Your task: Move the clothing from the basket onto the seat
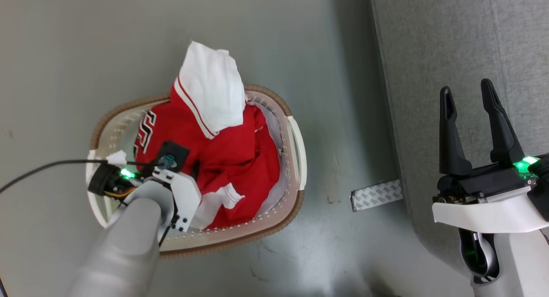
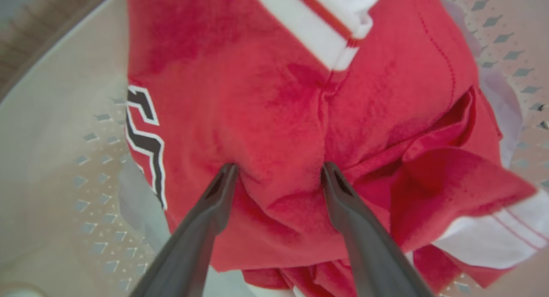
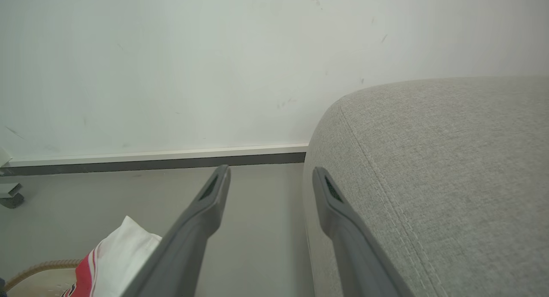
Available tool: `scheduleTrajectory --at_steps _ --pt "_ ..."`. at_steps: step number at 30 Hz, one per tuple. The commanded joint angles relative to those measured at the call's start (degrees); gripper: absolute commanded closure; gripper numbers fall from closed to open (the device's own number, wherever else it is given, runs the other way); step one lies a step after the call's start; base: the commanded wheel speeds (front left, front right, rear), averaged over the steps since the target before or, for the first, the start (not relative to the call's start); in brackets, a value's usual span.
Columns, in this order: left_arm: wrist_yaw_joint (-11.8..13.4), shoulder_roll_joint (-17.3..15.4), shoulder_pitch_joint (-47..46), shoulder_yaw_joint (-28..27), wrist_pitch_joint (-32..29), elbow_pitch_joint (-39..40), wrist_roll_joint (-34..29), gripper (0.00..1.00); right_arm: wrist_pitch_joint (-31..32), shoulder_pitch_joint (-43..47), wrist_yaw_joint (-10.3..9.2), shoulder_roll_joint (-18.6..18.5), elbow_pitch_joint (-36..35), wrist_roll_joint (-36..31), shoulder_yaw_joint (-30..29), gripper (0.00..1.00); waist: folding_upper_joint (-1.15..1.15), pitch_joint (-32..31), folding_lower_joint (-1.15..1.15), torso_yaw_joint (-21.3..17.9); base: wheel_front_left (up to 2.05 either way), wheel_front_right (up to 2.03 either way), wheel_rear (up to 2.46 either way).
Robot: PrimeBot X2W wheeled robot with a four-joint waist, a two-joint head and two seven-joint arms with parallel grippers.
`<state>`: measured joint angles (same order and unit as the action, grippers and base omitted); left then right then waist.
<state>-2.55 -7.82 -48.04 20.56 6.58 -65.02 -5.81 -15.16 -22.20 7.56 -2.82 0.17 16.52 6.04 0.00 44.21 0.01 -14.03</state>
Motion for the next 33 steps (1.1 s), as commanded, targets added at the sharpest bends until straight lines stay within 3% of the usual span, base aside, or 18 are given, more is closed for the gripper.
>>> scheduleTrajectory --at_steps 1,3,4,5,12,19,24,33 --pt "-0.1 -0.7 -1.3 0.1 0.1 -1.0 0.1 0.00 0.0 -0.5 -0.13 -0.1 -0.2 0.2 0.0 0.00 0.00 2.3 -0.01 -0.8 0.00 0.00 0.00" --pt "-0.1 -0.9 -2.6 0.5 0.1 -2.0 -0.1 0.00 0.0 -0.6 -0.13 -0.1 -0.1 0.2 0.1 0.00 0.00 3.4 -0.01 -0.9 0.00 0.00 0.00" --pt "-0.1 -1.0 -2.9 0.5 0.4 -2.5 0.1 0.56 0.0 -0.6 -0.14 -0.1 -0.1 0.3 0.0 0.00 0.00 3.7 -0.01 -0.9 0.00 0.00 0.00" --pt "0.0 -1.0 -3.2 0.5 0.6 -3.0 0.3 1.00 0.0 -0.5 -0.14 -0.1 -0.1 0.3 -0.2 0.00 0.00 3.8 -0.01 -0.9 0.00 0.00 0.00" --pt "-0.6 0.5 -2.7 -1.0 4.2 -4.5 3.2 1.00 0.0 0.9 -0.13 -0.1 1.7 -0.1 -1.1 0.00 0.00 0.7 -0.01 0.5 0.00 0.00 0.00" --pt "-3.0 2.5 3.1 -3.4 7.9 -3.1 8.7 1.00 0.0 4.3 -0.14 -0.2 4.3 -0.9 -2.8 0.00 0.00 -9.4 -0.01 4.8 0.00 0.00 0.00" --pt "-4.2 3.4 9.4 -4.1 8.6 2.1 12.0 1.00 0.0 7.7 -0.14 -0.2 6.5 -1.9 -3.7 0.00 0.00 -19.0 -0.01 8.7 0.00 0.00 0.00" --pt "-4.8 3.9 19.3 -3.6 7.5 18.4 16.9 1.00 0.0 14.0 -0.13 -0.2 9.3 -3.3 -2.6 0.00 0.00 -34.1 -0.01 13.2 0.00 0.00 0.00"
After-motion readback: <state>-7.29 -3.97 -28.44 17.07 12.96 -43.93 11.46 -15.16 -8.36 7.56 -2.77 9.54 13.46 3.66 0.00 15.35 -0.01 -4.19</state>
